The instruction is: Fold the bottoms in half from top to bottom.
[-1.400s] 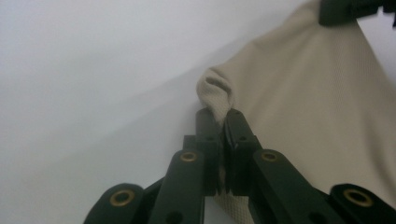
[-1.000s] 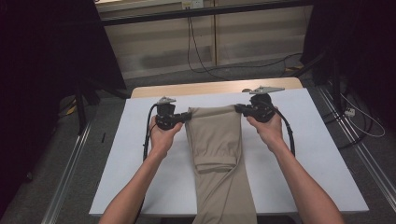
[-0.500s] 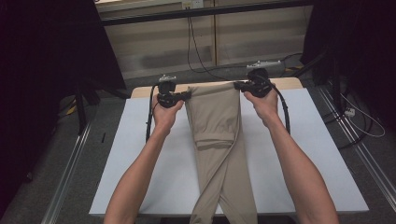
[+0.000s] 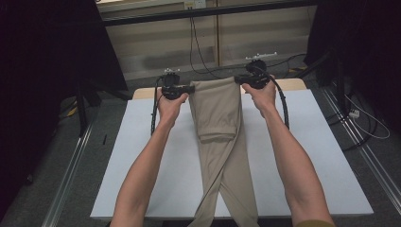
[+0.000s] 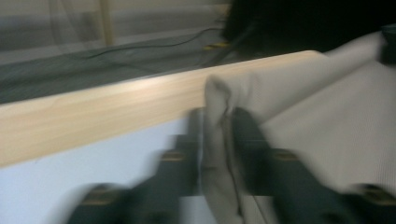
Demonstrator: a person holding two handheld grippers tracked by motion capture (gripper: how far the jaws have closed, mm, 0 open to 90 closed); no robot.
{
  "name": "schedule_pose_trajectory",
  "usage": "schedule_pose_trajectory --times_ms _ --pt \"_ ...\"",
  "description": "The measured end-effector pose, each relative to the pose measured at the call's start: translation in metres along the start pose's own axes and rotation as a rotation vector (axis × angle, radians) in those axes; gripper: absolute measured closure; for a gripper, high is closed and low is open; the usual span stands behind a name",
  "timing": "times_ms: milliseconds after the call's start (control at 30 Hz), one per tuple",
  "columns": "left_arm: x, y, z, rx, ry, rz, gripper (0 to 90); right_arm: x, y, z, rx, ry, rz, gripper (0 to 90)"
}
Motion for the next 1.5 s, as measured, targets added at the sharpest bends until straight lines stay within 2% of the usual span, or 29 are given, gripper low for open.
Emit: schedule_pose_trajectory --times_ms 33,100,167,267,400,433,500,600,633,700,733,767,800,900,933,1000,1100,1133,1200,1267,1333,1400,1433,1467,1500 --pt "0.001 0.003 -0.001 0.011 0.000 0.003 35.8 -0.002 0.004 -0.002 0.010 0.007 -0.021 53.6" --pt "0.001 0.012 -0.002 0.030 -0.004 -0.028 34.7 -0.003 0.009 0.000 0.001 0.001 -0.018 50.2" --pt "-0.001 0.023 0.000 0.044 -0.002 -0.051 27.9 0.000 0.018 0.005 0.004 -0.009 -0.006 46.0" --pt "-0.008 0.039 0.010 0.036 0.016 -0.070 24.0 0.007 0.033 0.016 -0.002 -0.044 0.016 44.0" --pt "-0.023 0.069 0.030 0.061 0.025 -0.109 22.9 0.027 0.065 0.041 0.004 -0.106 0.048 47.2" --pt "-0.027 0.075 0.034 0.055 0.041 -0.101 22.9 0.035 0.079 0.050 0.009 -0.126 0.064 50.4" --pt "-0.039 0.098 0.051 0.070 0.075 -0.145 23.0 0.050 0.104 0.067 0.017 -0.173 0.062 55.2" --pt "-0.054 0.128 0.074 0.077 0.107 -0.150 24.8 0.070 0.144 0.088 0.059 -0.221 0.090 62.6" --pt "-0.058 0.134 0.080 0.070 0.118 -0.143 25.2 0.080 0.161 0.097 0.074 -0.261 0.090 64.6" --pt "-0.070 0.154 0.096 0.092 0.139 -0.176 26.5 0.095 0.189 0.110 0.106 -0.291 0.095 66.4" --pt "-0.076 0.162 0.103 0.097 0.154 -0.193 26.5 0.103 0.202 0.116 0.130 -0.320 0.102 67.6" --pt "-0.080 0.171 0.110 0.114 0.156 -0.215 26.6 0.110 0.214 0.121 0.155 -0.327 0.118 67.9" --pt "-0.084 0.180 0.116 0.120 0.166 -0.228 27.0 0.116 0.225 0.128 0.172 -0.328 0.124 68.3" --pt "-0.098 0.206 0.133 0.146 0.199 -0.253 28.4 0.132 0.251 0.151 0.205 -0.378 0.132 70.9" --pt "-0.103 0.217 0.137 0.165 0.216 -0.249 28.9 0.136 0.257 0.158 0.211 -0.383 0.134 72.2" --pt "-0.114 0.236 0.143 0.193 0.246 -0.285 31.2 0.145 0.270 0.169 0.223 -0.396 0.138 72.2" --pt "-0.129 0.256 0.150 0.229 0.278 -0.312 33.1 0.154 0.289 0.180 0.276 -0.379 0.181 71.0" --pt "-0.134 0.263 0.153 0.245 0.282 -0.336 34.1 0.155 0.292 0.182 0.280 -0.382 0.179 71.0" --pt "-0.140 0.270 0.155 0.255 0.286 -0.359 34.5 0.157 0.300 0.186 0.283 -0.390 0.169 71.0" --pt "-0.143 0.273 0.152 0.274 0.290 -0.363 35.8 0.156 0.308 0.183 0.324 -0.358 0.198 69.7" --pt "-0.146 0.276 0.149 0.293 0.298 -0.374 37.9 0.158 0.311 0.180 0.341 -0.366 0.207 69.4" --pt "-0.149 0.282 0.145 0.320 0.304 -0.378 43.0 0.161 0.310 0.180 0.337 -0.376 0.215 70.9" --pt "-0.152 0.284 0.144 0.329 0.304 -0.392 47.0 0.164 0.311 0.181 0.338 -0.391 0.222 71.8" --pt "-0.154 0.286 0.144 0.338 0.324 -0.399 54.8 0.166 0.312 0.181 0.345 -0.393 0.226 71.3" --pt "-0.155 0.287 0.143 0.336 0.311 -0.411 58.3 0.167 0.312 0.181 0.342 -0.387 0.236 72.5"
Point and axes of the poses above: each handheld gripper's, and its own axes: z roughly backward along the jaws, y roughly out of its underside, x roughly to its left, the point moved 7 cm from there along -z, roughly forward along the jaws, and after that the axes turned 6 degrees about x, right-handed, at the moved point
